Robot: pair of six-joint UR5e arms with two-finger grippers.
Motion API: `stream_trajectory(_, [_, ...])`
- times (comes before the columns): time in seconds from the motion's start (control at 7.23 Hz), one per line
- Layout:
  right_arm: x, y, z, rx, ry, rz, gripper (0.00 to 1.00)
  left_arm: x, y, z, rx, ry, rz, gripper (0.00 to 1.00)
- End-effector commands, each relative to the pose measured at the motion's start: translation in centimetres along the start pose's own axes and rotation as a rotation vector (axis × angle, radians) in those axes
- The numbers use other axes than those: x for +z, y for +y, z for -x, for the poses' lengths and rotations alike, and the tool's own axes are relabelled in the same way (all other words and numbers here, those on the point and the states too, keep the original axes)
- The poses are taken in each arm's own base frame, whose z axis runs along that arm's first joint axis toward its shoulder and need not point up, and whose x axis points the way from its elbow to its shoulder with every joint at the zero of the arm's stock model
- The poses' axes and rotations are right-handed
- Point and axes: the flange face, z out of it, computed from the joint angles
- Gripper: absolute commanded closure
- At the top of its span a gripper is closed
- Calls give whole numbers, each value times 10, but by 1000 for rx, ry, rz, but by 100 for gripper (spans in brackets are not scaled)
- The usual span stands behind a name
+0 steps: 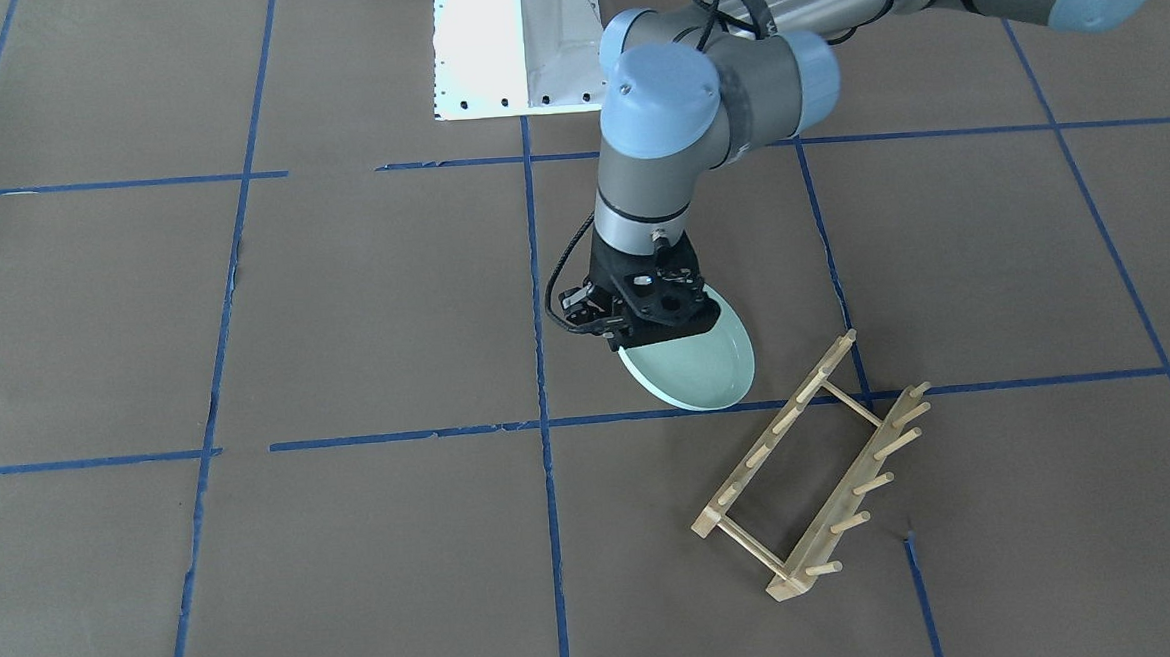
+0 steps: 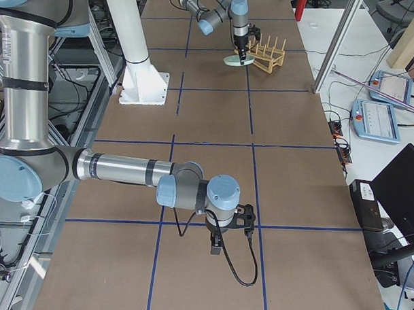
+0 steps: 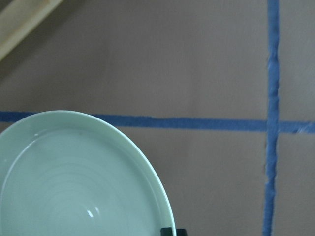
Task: Place plate on rack
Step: 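Lift the plate with the left gripper and tilt it upright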
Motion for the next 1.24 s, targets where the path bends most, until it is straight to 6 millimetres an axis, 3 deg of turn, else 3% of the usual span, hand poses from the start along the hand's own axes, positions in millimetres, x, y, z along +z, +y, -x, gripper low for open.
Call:
stream_trajectory(0.0, [0, 0, 0, 0, 0, 0, 0, -76, -32, 44, -321, 324, -76, 100])
stream_trajectory(0.28, [0, 0, 0, 0, 0, 0, 0, -130, -84, 81, -506, 502, -141, 100])
stream_trajectory(0.55, [0, 0, 0, 0, 0, 0, 0, -165, -117, 144, -573, 710, -187, 100])
stream_trajectory(0.69, [0, 0, 0, 0, 0, 0, 0, -168, -129, 158, -596, 749, -235, 100])
stream_trajectory(0.97, [0, 0, 0, 0, 0, 0, 0, -137, -154, 178, -601, 899, -324, 100])
stream_trajectory(1.11, [0, 0, 0, 0, 0, 0, 0, -123, -150, 177, -607, 901, -340, 100])
